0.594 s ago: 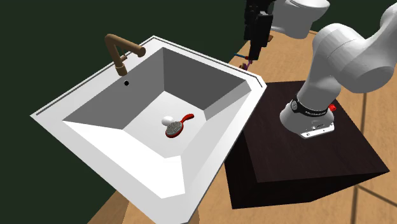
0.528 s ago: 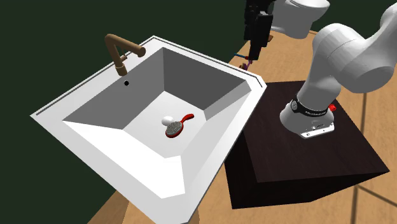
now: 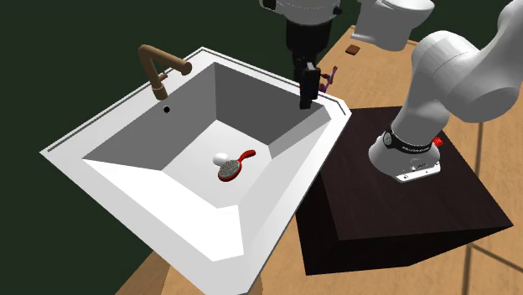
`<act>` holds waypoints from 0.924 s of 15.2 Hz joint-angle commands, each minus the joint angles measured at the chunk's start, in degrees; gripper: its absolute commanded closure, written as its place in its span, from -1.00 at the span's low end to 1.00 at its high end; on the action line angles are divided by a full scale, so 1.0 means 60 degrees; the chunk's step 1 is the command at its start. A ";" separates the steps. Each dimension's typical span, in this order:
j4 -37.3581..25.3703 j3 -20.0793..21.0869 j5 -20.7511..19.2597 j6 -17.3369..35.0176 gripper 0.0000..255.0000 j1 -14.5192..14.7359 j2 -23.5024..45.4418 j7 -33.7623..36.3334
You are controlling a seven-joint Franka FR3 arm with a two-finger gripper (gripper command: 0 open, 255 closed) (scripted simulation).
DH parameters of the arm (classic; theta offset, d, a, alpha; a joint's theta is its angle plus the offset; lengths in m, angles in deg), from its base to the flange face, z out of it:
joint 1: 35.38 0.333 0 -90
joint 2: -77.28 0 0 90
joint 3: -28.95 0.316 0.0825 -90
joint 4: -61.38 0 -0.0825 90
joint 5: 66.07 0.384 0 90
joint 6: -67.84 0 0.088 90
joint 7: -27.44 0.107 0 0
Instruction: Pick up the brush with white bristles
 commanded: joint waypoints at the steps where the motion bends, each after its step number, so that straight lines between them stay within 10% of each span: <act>1: 0.0184 -0.0006 -0.0183 0.0732 -1.00 -0.0004 0.0563 -0.0247; 14: -0.0158 0.0015 -0.1888 0.4851 -1.00 -0.0276 0.5162 -0.1066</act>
